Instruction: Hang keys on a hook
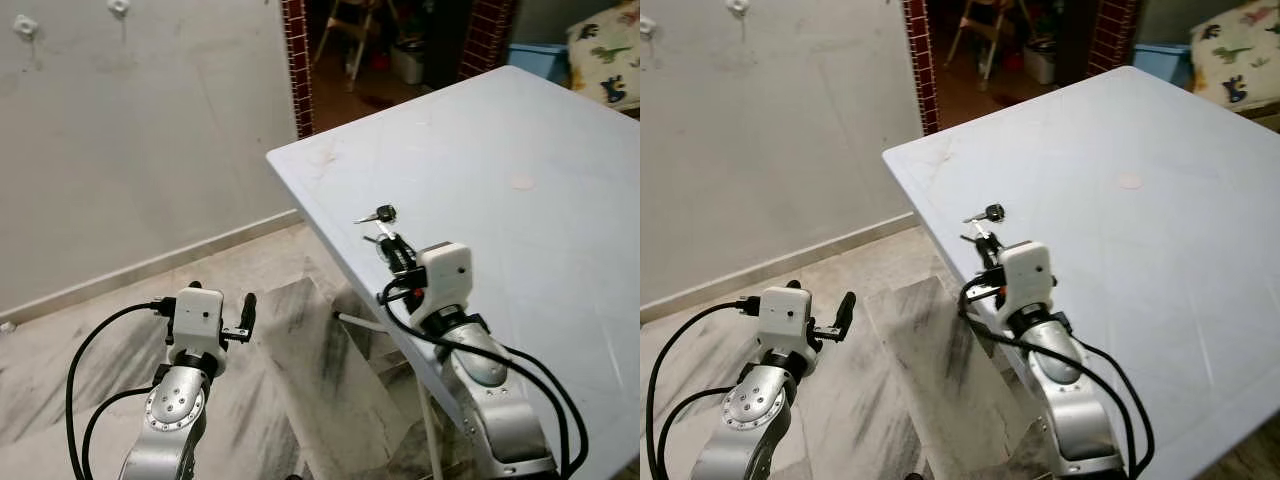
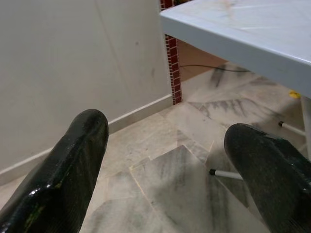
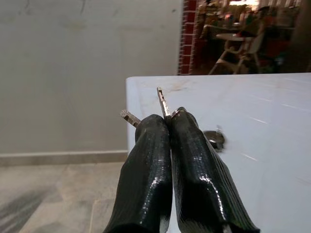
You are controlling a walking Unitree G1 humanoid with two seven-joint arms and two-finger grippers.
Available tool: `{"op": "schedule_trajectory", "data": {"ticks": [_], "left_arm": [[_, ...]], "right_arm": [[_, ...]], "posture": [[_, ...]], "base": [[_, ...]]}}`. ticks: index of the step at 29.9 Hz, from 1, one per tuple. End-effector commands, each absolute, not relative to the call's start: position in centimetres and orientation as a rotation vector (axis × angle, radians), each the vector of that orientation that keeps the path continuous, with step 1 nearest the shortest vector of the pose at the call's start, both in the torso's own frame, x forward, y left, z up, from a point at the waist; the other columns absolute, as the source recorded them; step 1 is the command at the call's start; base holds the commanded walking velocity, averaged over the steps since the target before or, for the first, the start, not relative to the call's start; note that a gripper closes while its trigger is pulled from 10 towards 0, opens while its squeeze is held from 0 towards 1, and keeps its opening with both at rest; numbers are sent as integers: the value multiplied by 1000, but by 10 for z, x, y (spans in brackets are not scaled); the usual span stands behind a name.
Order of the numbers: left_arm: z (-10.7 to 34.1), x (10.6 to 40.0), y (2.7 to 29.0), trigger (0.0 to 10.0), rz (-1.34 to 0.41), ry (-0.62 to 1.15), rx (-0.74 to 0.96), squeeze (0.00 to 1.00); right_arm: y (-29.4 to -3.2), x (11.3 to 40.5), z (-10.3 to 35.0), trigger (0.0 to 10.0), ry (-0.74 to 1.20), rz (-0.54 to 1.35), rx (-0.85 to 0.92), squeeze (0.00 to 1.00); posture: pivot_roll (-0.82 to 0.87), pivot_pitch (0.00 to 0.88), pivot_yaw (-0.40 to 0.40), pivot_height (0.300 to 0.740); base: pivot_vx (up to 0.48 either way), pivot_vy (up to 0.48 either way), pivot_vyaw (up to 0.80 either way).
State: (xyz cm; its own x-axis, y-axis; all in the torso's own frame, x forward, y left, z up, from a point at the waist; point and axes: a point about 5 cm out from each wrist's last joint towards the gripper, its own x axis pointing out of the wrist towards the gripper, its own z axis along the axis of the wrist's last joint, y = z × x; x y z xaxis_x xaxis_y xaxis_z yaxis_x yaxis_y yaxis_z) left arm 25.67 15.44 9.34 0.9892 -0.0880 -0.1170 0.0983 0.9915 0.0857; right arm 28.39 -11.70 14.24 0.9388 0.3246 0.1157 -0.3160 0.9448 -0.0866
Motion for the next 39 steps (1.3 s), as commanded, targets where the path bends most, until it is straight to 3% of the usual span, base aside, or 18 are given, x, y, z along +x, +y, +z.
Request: {"op": "schedule_trajectory", "data": {"ticks": [1, 6, 14, 27, 39], "left_arm": [[97, 258, 156, 10000, -106, 98, 76, 0], [103, 262, 152, 10000, -145, 75, 59, 0], [99, 261, 150, 10000, -157, 103, 51, 0], [98, 267, 151, 10000, -188, 93, 105, 0], [100, 275, 156, 10000, -116, 85, 59, 0]], "right_arm": [[-111, 284, 143, 10000, -127, 343, -66, 0], [-111, 285, 145, 10000, -136, 340, -57, 0], [-120, 286, 145, 10000, -137, 295, -40, 0], [-119, 287, 142, 10000, -126, 303, -38, 0], [-118, 287, 142, 10000, -124, 309, -46, 0]], "posture": [[7, 38, 58, 740], [4, 36, 56, 740], [-2, 39, 53, 740], [4, 41, 48, 740], [-1, 41, 48, 740]], "base": [[0, 0, 800], [0, 0, 744], [0, 36, 0], [0, 477, 0], [0, 475, 0]]}}
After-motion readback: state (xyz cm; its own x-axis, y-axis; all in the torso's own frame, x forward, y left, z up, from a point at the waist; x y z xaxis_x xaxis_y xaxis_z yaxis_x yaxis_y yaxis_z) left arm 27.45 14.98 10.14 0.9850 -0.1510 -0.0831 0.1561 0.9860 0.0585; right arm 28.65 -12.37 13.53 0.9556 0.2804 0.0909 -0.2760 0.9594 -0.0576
